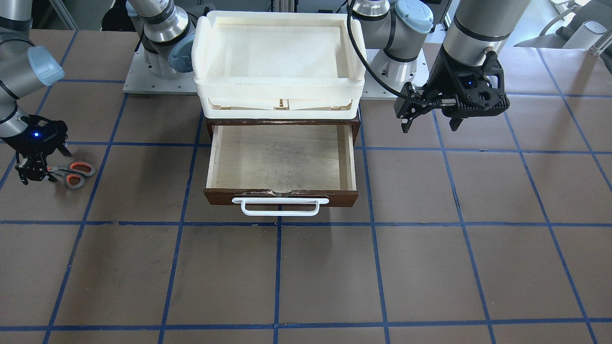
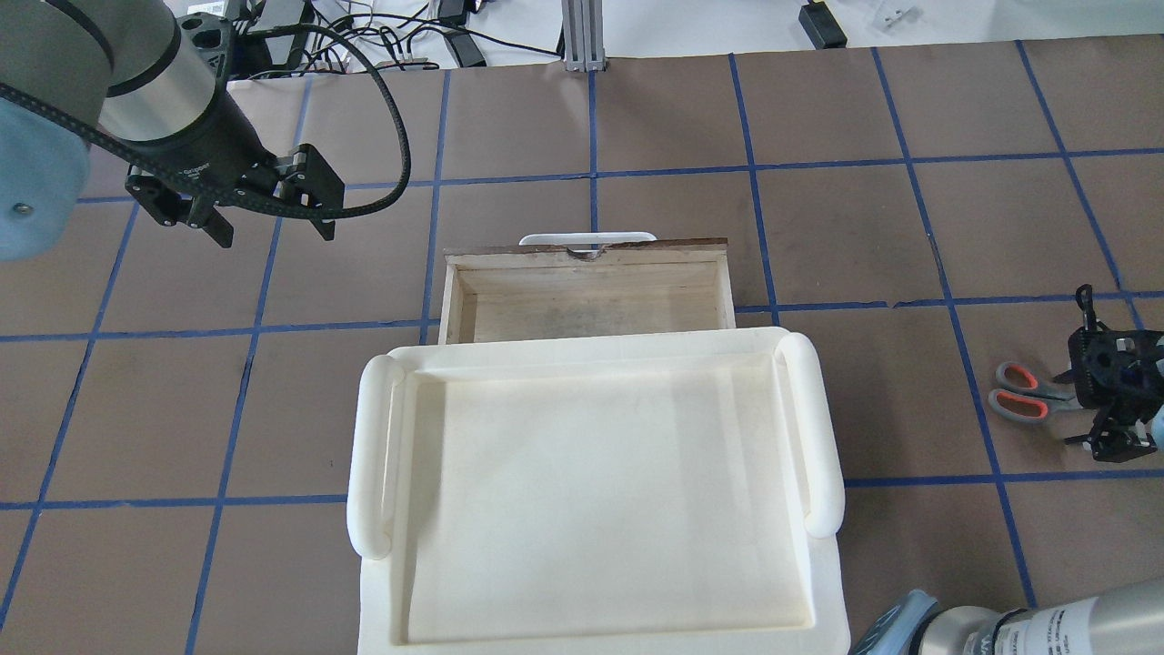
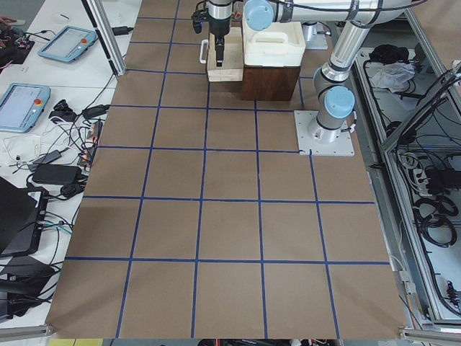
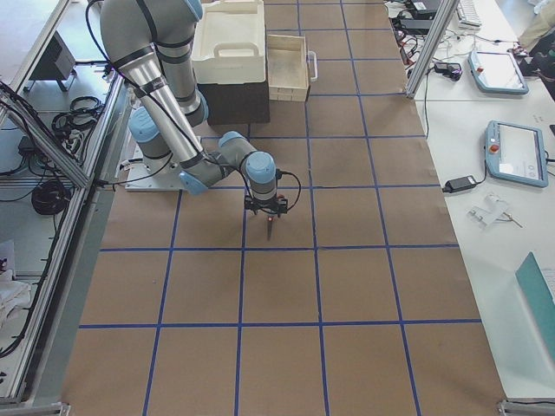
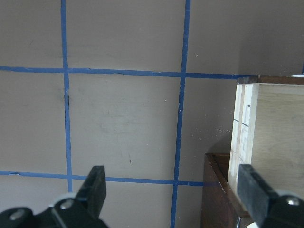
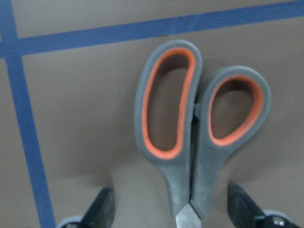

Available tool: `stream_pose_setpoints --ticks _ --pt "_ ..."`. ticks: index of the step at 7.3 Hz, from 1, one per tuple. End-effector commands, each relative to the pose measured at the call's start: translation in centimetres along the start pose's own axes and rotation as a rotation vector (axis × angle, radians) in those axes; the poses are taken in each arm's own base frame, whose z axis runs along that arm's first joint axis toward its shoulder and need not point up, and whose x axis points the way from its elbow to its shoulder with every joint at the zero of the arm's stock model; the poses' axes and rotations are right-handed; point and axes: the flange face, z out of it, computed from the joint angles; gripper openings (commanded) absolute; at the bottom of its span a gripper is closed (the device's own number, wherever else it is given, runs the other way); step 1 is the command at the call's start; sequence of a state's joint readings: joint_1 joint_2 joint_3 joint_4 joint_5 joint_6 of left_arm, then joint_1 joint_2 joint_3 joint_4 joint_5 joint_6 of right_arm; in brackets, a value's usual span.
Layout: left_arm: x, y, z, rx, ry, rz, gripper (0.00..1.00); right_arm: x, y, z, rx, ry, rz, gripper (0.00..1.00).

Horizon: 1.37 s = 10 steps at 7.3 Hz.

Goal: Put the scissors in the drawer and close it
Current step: 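Close the right gripper on the scissors handles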

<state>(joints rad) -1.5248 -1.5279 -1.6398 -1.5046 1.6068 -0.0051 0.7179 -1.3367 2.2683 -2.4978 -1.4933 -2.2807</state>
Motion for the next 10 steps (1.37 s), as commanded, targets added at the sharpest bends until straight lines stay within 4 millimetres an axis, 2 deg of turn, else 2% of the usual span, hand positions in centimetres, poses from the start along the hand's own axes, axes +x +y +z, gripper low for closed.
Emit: stream_pose_setpoints --ticks 1,2,4,7,9,10 --pt "0.0 0.0 -0.1 0.001 -0.002 0.0 1.0 0.1 -0.1 -0.1 0.0 0.006 -0.001 0.64" --pt "-0.1 0.2 -0.2 0.003 -0.007 0.0 1.0 0.2 -0.4 -0.1 0.0 0.005 -0.005 0.63" --pt "0.2 -0.1 0.6 -0.01 -0.007 -0.002 1.0 0.4 -0.5 -0.1 -0.002 0.005 -0.001 0.68" --pt "0.0 0.3 0.2 -0.004 -0.018 0.007 1.0 0.7 -0.7 -0.6 -0.007 0.016 0.0 0.66" --pt "0.0 0.3 0.2 -0.006 -0.018 0.004 1.0 1.1 -1.7 -1.0 -0.014 0.023 -0.026 0.59" --pt "0.0 0.3 0.3 -0.008 -0.016 0.004 1.0 1.1 -1.7 -1.0 -0.014 0.023 -0.03 0.5"
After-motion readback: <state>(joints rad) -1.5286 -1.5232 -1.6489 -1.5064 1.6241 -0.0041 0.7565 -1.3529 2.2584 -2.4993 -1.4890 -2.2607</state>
